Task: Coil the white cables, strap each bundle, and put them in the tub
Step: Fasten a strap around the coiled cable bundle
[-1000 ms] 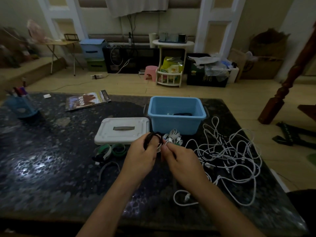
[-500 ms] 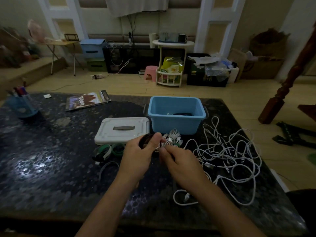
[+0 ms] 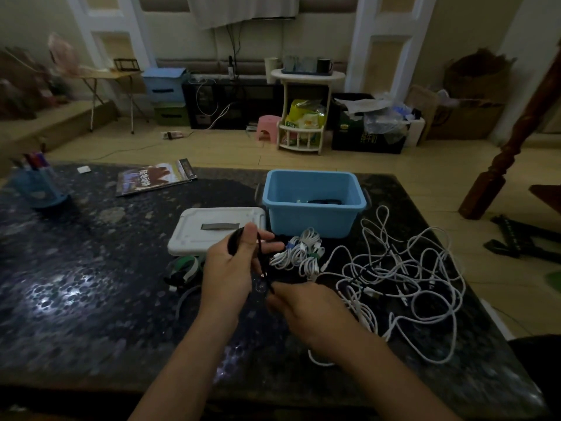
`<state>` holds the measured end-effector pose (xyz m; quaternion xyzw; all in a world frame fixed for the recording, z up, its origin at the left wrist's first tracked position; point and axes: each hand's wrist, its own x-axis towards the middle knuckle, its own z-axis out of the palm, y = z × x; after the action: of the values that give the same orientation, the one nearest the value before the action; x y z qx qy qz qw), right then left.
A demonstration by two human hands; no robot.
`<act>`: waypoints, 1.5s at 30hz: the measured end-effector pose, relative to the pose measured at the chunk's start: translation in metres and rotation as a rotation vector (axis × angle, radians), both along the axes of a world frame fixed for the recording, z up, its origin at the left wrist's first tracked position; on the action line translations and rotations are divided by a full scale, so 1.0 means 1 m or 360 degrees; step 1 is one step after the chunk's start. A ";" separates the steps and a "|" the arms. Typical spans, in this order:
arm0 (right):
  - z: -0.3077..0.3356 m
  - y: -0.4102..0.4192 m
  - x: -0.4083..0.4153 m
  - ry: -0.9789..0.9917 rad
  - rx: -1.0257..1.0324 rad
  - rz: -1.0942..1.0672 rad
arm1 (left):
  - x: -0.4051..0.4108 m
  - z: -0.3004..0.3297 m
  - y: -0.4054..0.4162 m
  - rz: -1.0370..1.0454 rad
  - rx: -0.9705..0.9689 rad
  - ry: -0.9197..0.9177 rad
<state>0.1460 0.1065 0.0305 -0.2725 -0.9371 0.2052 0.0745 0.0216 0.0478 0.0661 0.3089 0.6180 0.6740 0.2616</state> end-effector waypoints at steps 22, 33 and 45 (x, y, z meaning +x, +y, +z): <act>0.017 0.024 0.021 0.0509 0.0053 -0.0116 | -0.026 -0.007 -0.006 0.0294 -0.0285 0.0891; 0.047 0.025 0.015 0.1048 -0.0477 -0.0049 | -0.001 -0.008 -0.003 -0.0290 -0.0478 0.0938; 0.027 0.054 0.034 0.0688 -0.0260 -0.0368 | 0.006 -0.013 0.004 -0.0300 -0.0537 0.0473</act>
<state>0.1795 0.1603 0.0575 -0.3329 -0.8423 0.3237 0.2738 0.0275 0.0514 0.0528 0.4128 0.7220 0.4809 0.2774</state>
